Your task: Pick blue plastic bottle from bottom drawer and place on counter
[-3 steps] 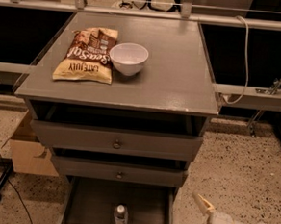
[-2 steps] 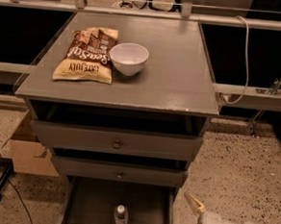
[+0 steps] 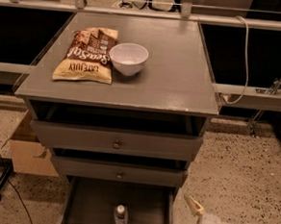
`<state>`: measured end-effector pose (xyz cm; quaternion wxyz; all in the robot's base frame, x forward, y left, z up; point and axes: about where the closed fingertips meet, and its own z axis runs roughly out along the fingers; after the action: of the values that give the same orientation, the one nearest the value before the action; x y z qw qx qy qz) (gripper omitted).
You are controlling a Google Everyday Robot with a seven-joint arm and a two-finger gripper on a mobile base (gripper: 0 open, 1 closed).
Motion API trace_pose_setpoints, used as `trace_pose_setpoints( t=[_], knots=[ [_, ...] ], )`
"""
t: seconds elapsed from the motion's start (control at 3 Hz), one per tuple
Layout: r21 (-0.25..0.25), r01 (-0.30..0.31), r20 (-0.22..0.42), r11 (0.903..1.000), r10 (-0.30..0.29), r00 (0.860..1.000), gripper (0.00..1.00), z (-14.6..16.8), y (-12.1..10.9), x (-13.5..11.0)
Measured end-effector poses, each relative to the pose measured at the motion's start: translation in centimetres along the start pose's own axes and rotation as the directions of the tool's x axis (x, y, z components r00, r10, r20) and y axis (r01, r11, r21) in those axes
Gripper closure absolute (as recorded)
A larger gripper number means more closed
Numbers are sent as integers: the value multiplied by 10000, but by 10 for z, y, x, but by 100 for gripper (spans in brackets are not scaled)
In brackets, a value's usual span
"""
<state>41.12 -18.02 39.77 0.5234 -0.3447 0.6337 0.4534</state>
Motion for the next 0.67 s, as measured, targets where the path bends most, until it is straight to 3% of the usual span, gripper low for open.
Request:
trace_pose_setpoints(
  t=[0.33, 0.67],
  knots=[
    [297, 428, -413, 9986, -416, 9983, 0, 5, 5, 13],
    [273, 563, -482, 9980, -550, 9973, 0, 21, 1, 34]
  ],
)
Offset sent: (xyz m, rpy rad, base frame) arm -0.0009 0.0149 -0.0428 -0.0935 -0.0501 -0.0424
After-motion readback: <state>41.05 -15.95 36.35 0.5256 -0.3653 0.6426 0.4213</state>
